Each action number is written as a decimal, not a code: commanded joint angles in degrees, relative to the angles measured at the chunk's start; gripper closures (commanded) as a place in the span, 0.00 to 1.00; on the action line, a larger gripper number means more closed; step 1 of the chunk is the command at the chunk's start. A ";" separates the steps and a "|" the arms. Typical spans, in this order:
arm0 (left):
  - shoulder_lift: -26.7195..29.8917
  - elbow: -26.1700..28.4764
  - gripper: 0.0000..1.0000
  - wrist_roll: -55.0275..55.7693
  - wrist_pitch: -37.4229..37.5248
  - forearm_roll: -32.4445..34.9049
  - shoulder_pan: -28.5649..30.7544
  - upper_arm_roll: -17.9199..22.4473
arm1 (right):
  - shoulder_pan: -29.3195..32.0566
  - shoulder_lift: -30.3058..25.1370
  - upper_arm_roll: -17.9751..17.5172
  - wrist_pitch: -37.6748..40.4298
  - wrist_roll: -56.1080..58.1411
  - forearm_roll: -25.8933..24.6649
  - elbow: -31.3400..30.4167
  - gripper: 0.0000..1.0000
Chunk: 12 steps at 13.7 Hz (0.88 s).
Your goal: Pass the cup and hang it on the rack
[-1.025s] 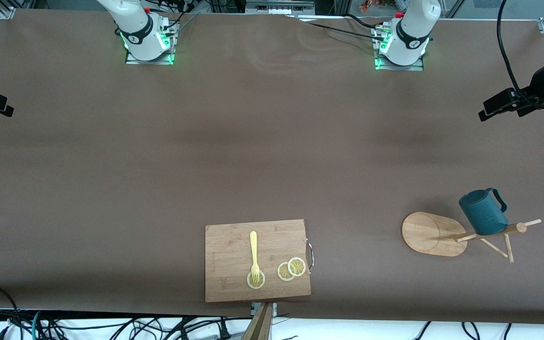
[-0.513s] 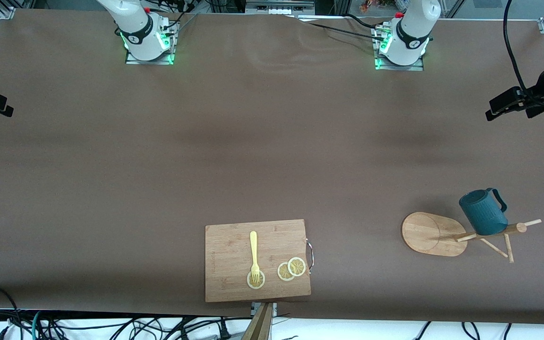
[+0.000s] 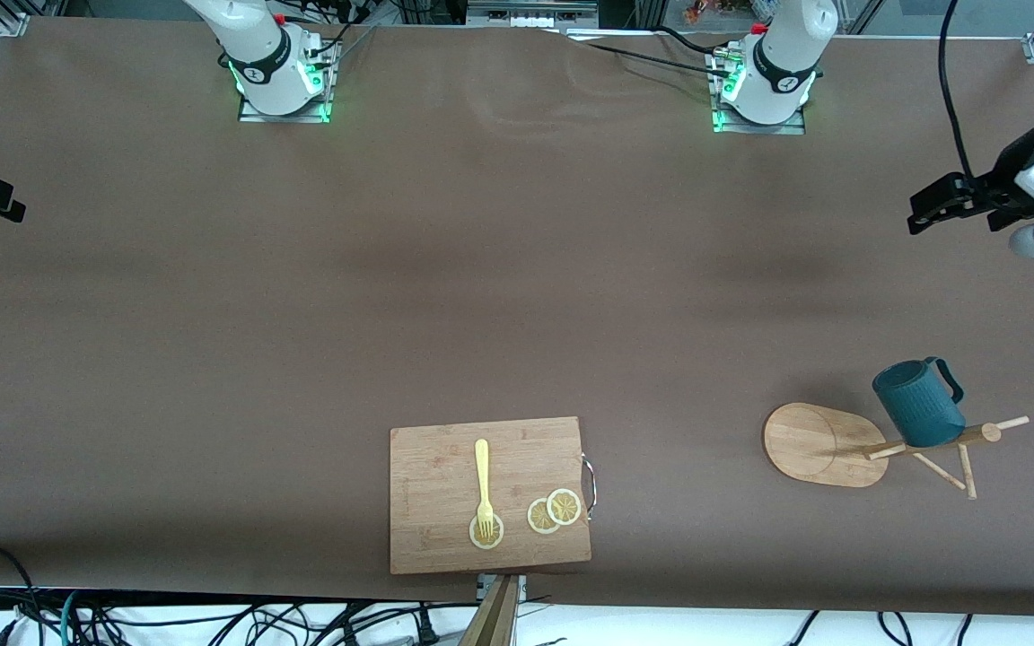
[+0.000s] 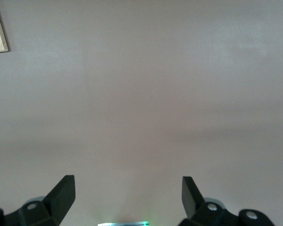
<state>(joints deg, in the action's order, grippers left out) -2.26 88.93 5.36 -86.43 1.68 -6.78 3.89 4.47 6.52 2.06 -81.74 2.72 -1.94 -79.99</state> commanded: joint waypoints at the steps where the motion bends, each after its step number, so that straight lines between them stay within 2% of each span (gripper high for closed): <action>1: -1.07 -0.86 0.00 -0.87 0.82 2.10 -0.52 -0.55 | 0.27 -0.54 -0.04 -0.26 0.53 0.71 -0.17 0.00; 12: -2.66 -1.65 0.00 -0.96 0.65 1.40 -0.25 -1.07 | 0.27 -0.02 -0.21 -0.35 0.71 0.71 -0.26 0.00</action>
<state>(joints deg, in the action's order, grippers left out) -4.43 88.83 5.34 -86.39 2.19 -7.02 2.77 4.46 6.67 2.02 -81.84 2.72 -1.94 -79.99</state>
